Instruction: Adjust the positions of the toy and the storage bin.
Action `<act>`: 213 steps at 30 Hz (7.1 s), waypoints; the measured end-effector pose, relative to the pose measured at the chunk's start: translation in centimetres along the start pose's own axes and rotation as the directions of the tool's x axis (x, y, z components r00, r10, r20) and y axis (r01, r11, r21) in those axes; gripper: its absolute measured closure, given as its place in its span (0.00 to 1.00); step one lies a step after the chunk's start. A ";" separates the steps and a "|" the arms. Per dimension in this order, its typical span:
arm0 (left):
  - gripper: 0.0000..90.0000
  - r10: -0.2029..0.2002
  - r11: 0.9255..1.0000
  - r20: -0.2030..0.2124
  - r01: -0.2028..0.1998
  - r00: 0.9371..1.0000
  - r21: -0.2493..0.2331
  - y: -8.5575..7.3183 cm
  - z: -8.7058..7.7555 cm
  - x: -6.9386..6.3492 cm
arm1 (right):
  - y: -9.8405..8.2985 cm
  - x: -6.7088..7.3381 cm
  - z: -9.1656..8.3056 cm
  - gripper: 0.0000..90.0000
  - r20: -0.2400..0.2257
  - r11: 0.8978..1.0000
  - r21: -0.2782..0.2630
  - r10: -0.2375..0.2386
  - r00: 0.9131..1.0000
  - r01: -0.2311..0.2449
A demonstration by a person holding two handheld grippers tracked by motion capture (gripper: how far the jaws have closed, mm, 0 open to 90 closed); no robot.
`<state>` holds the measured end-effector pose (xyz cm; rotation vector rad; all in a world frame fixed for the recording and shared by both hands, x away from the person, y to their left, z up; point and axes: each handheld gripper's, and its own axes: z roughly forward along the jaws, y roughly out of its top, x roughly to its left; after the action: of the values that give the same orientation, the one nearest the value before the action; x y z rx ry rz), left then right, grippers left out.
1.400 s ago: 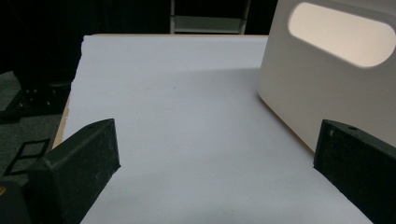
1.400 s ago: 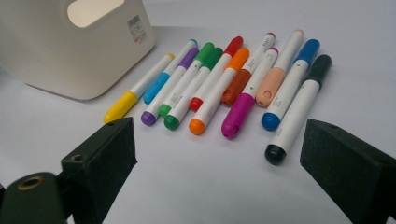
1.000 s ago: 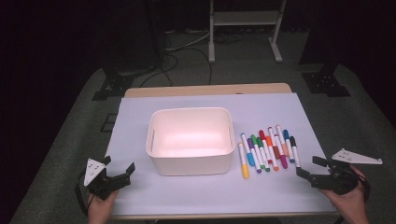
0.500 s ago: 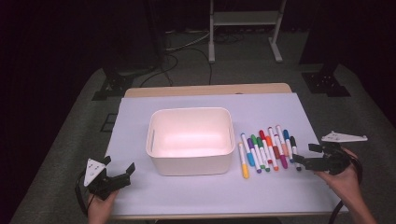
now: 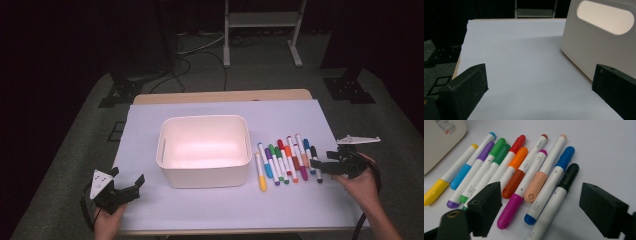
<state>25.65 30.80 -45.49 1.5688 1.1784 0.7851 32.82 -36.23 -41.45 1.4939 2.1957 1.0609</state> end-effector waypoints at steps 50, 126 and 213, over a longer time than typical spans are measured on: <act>0.00 -0.002 1.000 0.001 0.002 1.000 0.000 0.0 0.0 0.0 | -0.6 -0.9 2.7 0.75 0.242 0.984 0.167 0.016 0.970 -0.058; 0.00 0.008 1.000 0.005 -0.008 1.000 0.000 0.0 0.0 -0.1 | 12.9 18.3 -6.4 0.84 -0.385 0.955 -0.066 -0.293 0.875 0.290; 0.00 0.002 1.000 0.019 -0.002 1.000 -0.003 0.0 0.0 0.1 | 16.5 30.9 14.8 0.84 -0.737 0.558 0.227 -0.437 0.515 0.798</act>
<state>25.66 30.91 -45.50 1.5726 1.1615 0.7709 39.69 0.57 -34.90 0.2178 3.3363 0.6855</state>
